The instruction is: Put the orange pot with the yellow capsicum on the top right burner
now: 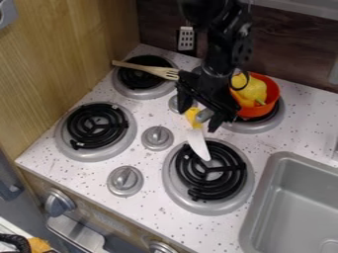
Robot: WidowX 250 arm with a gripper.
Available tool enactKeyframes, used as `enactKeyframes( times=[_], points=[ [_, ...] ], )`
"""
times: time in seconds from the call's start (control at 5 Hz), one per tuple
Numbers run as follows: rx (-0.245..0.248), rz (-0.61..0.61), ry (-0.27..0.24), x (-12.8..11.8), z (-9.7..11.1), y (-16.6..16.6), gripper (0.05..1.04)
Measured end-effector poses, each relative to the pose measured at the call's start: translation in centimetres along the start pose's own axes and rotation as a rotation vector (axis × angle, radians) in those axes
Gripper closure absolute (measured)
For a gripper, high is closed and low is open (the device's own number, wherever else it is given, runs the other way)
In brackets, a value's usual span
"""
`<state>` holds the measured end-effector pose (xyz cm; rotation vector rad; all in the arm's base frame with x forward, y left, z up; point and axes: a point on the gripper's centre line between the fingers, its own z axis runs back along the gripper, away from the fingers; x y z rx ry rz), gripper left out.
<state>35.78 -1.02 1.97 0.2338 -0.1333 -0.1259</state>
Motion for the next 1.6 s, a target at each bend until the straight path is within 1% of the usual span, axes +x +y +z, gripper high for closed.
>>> enactKeyframes(
  times=[0.2,0.4,0.6,0.8,1.0,1.2,1.4,1.6],
  points=[
    [0.027,0.022,0.03,-0.3,1.9,0.9,0.083],
    [0.01,0.062,0.06,-1.0,3.3,1.9,0.083],
    [-0.011,0.13,0.062,-2.2,3.5,3.7,0.083],
    [-0.008,0.145,0.073,-3.6,2.3,4.8,0.083],
    [-0.011,0.167,0.047,-4.1,1.2,7.0,0.083],
    [-0.031,0.11,0.009,-3.8,1.0,8.8,0.083],
    [-0.043,0.076,-0.049,-3.0,0.0,10.4,0.083],
    [-0.042,0.09,-0.109,-1.1,0.4,11.2,0.083]
  ],
)
